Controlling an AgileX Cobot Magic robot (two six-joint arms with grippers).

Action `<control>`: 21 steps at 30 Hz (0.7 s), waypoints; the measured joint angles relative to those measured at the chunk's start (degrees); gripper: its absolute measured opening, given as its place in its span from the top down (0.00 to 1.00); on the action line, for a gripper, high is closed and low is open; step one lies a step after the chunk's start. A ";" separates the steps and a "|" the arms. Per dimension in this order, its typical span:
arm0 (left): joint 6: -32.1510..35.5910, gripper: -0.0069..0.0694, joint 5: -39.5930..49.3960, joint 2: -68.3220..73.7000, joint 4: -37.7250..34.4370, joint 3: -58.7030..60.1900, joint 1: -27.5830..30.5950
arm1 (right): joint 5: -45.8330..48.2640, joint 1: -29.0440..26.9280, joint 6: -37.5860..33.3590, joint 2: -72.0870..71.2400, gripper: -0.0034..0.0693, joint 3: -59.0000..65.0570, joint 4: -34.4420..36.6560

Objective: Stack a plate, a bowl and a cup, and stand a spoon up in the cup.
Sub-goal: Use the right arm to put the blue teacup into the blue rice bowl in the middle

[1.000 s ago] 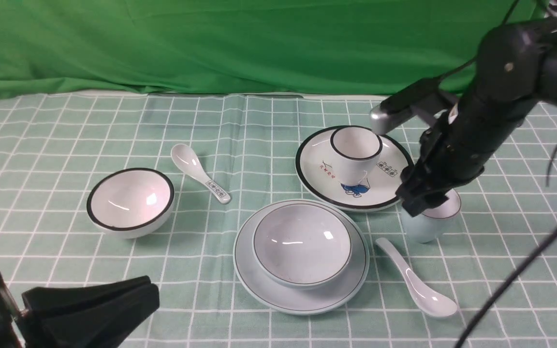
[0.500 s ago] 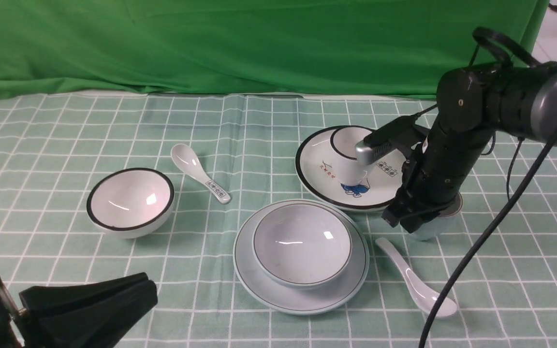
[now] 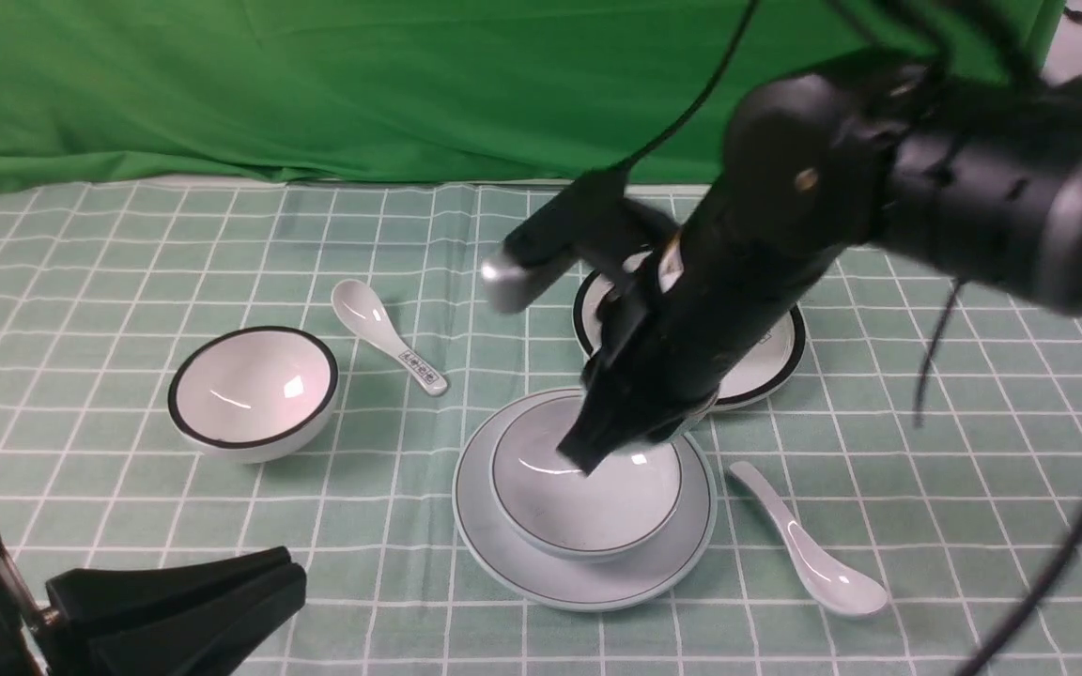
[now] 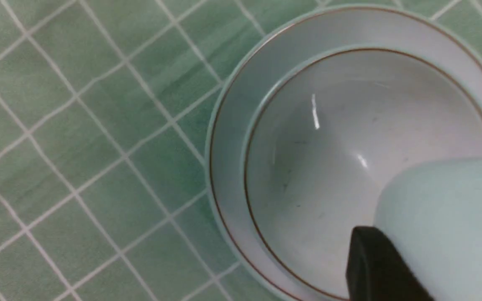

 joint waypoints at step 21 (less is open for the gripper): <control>0.00 0.89 0.61 0.00 0.00 0.00 0.00 | 1.02 0.14 2.58 9.42 0.78 -4.03 -0.53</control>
